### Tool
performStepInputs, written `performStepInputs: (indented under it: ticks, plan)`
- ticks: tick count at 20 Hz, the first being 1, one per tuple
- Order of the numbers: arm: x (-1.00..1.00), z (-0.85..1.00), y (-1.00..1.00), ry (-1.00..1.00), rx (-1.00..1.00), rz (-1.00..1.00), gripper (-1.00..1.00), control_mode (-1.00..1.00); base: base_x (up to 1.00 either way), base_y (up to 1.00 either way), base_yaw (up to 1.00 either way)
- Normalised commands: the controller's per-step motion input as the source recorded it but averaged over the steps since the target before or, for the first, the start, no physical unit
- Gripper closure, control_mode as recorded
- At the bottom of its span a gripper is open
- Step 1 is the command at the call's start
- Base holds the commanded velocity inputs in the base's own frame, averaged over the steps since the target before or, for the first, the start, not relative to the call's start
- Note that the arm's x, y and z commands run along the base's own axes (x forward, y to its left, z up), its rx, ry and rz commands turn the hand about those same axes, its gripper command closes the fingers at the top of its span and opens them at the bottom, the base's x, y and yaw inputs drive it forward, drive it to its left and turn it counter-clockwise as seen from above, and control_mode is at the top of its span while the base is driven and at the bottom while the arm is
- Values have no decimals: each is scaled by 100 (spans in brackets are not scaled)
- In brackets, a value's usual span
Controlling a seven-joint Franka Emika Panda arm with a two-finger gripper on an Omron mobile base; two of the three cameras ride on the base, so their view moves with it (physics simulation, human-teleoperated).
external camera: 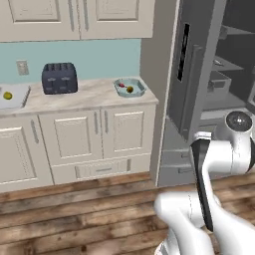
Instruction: Place one lemon and one fish in each tupperware on the nearby counter, to pack two identical lunches.
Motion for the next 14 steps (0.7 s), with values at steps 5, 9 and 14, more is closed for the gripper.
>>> performStepInputs:
  ticks: [5, 9, 14]
  plan:
    - [0, 0, 0, 0, 0, 0, -100, 100, -39, -100, 0]
    - [0, 0, 0, 0, 0, 0, -100, 100, 42, -96, 14]
    - [0, 0, 0, 0, 0, 0, -100, 100, 100, -55, 17]
